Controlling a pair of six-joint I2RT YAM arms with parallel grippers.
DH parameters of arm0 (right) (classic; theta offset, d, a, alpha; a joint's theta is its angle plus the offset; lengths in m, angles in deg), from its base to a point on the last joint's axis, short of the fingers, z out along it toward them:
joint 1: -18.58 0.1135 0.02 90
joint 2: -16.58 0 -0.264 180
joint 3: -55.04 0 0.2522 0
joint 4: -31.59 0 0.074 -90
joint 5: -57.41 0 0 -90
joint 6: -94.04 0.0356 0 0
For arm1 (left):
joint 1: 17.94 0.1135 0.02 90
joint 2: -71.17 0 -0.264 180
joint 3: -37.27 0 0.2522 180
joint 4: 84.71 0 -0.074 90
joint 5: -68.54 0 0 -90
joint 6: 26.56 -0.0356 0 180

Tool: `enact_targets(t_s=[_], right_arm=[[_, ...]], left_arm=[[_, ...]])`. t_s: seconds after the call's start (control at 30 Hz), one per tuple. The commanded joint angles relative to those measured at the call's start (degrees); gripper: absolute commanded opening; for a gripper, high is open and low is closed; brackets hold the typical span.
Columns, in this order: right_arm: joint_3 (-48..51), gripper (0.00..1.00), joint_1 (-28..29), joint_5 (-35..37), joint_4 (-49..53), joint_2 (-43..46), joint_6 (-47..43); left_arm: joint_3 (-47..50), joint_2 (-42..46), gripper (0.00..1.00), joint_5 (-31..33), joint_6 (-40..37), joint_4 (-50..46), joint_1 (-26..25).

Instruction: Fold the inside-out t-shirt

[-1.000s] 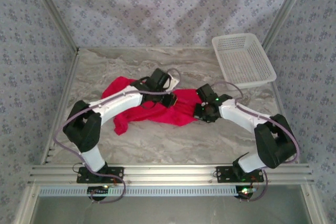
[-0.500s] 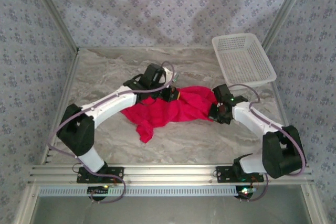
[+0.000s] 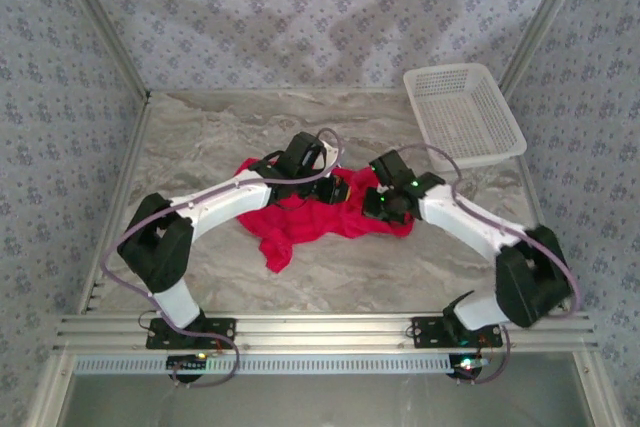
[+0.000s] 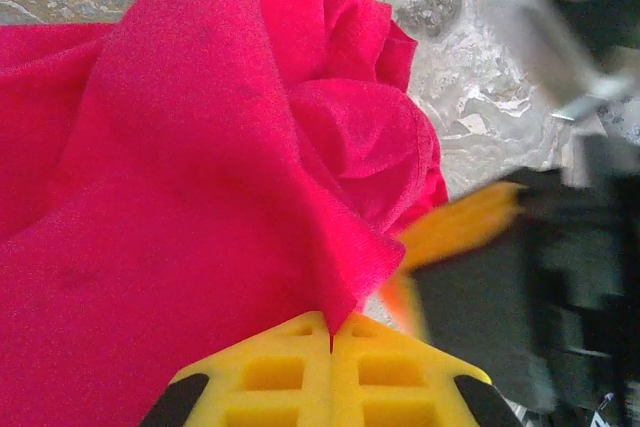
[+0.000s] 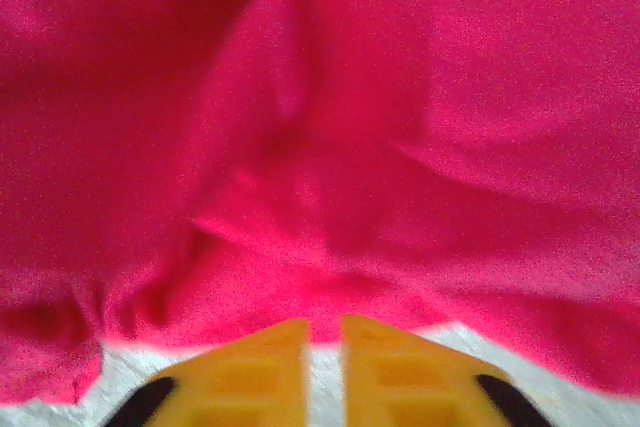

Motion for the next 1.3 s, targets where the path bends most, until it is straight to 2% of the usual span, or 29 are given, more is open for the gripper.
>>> enact_targets(t_s=[0.0,0.07,0.13,0.2,0.3,0.43,0.57,0.7,0.77,0.83,0.93,1.0,1.07,1.2,1.27], right_arm=[[-5.0,0.09,-0.1,-1.7,-5.2,-7.0,1.4],[-7.0,0.12,-0.1,0.9,-6.5,-10.0,2.9],[-9.3,0.17,-0.9,9.1,-4.8,-12.6,5.0],[-10.1,0.25,-1.6,18.2,-2.3,-14.2,8.3],[-9.8,0.42,-3.1,27.1,1.2,-15.3,9.9],[-7.3,0.61,-4.6,30.7,3.3,-13.5,10.4],[-4.9,0.67,-5.0,31.8,4.0,-10.9,10.0],[-3.9,0.67,-4.7,31.0,6.2,-6.3,7.8],[-2.8,0.62,-3.3,29.3,5.9,-2.8,6.6],[-1.2,0.52,-1.7,25.9,4.6,1.0,5.0],[2.0,0.37,-0.5,17.8,-3.4,3.7,4.4],[2.8,0.25,-0.3,12.8,-7.4,2.7,5.0],[1.6,0.20,0.5,10.6,-8.8,0.2,5.0],[-1.8,0.23,1.8,9.6,-9.5,-5.6,4.3],[-3.0,0.35,1.7,9.3,-10.3,-8.0,3.9]], left_arm=[[-2.2,2.1,0.00,0.1,-0.1,-0.9,0.0],[-2.2,2.7,0.00,0.1,-0.2,-1.1,0.0],[-2.1,3.4,0.00,0.3,-0.2,-1.3,0.0],[-1.9,4.2,0.00,0.2,-0.2,-1.6,0.0],[-0.9,5.7,0.00,0.2,0.0,-1.7,0.0],[1.2,6.6,0.00,-0.2,0.8,-0.2,-0.1],[3.2,6.1,0.00,-1.1,1.6,1.6,-0.1],[4.4,5.6,0.00,-1.5,1.9,2.3,-0.2],[4.5,5.3,0.00,-1.5,1.8,2.0,-0.2],[4.6,5.1,0.00,-1.3,1.6,1.9,-0.2],[4.7,4.8,0.00,-1.2,1.6,2.0,-0.2],[4.5,4.8,0.00,-1.0,1.6,1.9,-0.2],[4.2,4.8,0.00,-0.9,1.7,1.7,-0.2],[3.2,4.9,0.00,-0.6,1.4,0.4,-0.2],[3.1,5.2,0.00,-0.4,1.4,0.3,-0.2]])
